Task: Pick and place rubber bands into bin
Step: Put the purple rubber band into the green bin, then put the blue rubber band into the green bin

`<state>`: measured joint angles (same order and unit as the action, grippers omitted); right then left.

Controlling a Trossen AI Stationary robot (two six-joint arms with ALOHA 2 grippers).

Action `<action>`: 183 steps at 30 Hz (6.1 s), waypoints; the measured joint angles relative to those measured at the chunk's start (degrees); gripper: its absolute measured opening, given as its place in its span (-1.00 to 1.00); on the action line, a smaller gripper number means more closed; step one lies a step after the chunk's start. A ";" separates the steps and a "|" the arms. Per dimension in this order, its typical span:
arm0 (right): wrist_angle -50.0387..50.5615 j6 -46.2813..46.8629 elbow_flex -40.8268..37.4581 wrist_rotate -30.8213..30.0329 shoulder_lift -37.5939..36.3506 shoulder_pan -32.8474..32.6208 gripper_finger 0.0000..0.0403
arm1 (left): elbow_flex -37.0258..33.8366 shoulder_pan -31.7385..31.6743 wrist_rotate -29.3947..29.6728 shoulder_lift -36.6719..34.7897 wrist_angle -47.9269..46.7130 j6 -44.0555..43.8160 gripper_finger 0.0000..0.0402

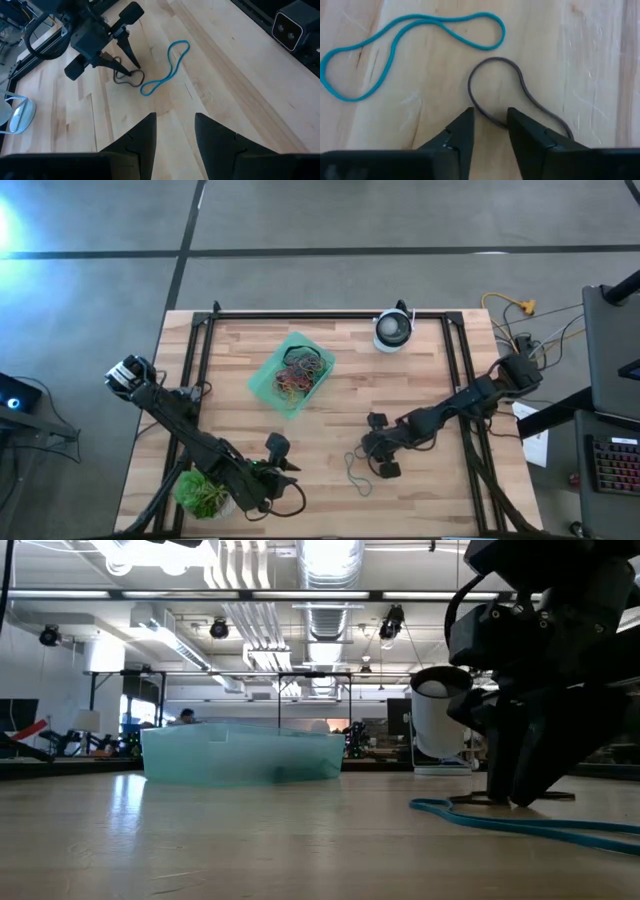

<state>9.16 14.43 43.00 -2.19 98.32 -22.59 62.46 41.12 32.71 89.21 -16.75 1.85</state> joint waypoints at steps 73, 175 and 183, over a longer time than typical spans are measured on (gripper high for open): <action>8.64 -30.37 22.92 -50.61 -2.65 -0.72 -0.96 | -0.10 0.00 -0.02 0.00 -0.02 -0.14 -0.41; 23.31 5.50 7.23 -2.98 -38.60 -16.53 -0.30 | 23.89 -27.17 -40.38 32.93 2.28 18.76 -0.41; 17.44 5.67 4.88 -4.03 -38.34 -20.68 -0.30 | 28.15 -27.94 -41.20 34.73 -4.19 18.16 -0.41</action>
<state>26.60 20.10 47.88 -6.22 59.98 -43.27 90.61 13.19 -8.49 123.94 -20.94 20.01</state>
